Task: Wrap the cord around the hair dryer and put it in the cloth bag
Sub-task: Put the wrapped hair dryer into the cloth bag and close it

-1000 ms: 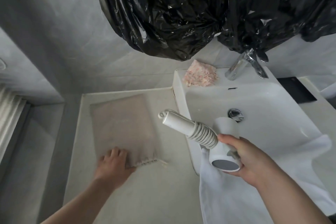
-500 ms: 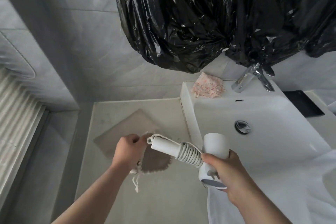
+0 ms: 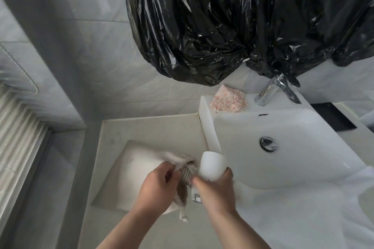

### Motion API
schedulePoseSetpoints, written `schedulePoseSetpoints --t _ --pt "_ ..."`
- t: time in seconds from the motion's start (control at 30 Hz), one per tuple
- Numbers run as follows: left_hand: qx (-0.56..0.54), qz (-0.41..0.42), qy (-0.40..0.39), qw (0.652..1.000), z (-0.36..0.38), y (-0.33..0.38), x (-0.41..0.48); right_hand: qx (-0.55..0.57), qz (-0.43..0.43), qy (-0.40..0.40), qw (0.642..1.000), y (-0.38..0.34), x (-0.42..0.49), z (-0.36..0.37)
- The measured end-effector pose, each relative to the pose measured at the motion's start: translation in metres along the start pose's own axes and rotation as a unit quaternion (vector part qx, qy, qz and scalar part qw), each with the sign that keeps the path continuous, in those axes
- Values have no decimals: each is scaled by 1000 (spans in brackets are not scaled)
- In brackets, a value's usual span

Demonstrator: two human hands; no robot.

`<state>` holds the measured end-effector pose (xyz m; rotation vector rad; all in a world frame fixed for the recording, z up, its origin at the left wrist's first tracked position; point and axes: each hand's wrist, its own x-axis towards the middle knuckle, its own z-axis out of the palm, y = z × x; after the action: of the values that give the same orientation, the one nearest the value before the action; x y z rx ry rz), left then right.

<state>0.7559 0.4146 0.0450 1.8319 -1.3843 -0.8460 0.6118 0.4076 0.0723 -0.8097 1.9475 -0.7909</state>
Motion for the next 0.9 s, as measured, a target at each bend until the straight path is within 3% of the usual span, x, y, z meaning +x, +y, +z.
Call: schedulePoseSetpoints --t 0.3,0.47,0.57,0.9 --pt "-18 -73 -82 994 12 -41 1 72 65 -108 989 36 18 47" --pt "8 -89 -102 991 30 -58 -22 88 89 -106 986 53 24 54" --pt "-33 -90 -116 989 34 -64 -37 80 89 -110 987 58 28 53" --pt "-42 -42 27 998 51 -69 -50 66 121 -161 977 60 27 51"
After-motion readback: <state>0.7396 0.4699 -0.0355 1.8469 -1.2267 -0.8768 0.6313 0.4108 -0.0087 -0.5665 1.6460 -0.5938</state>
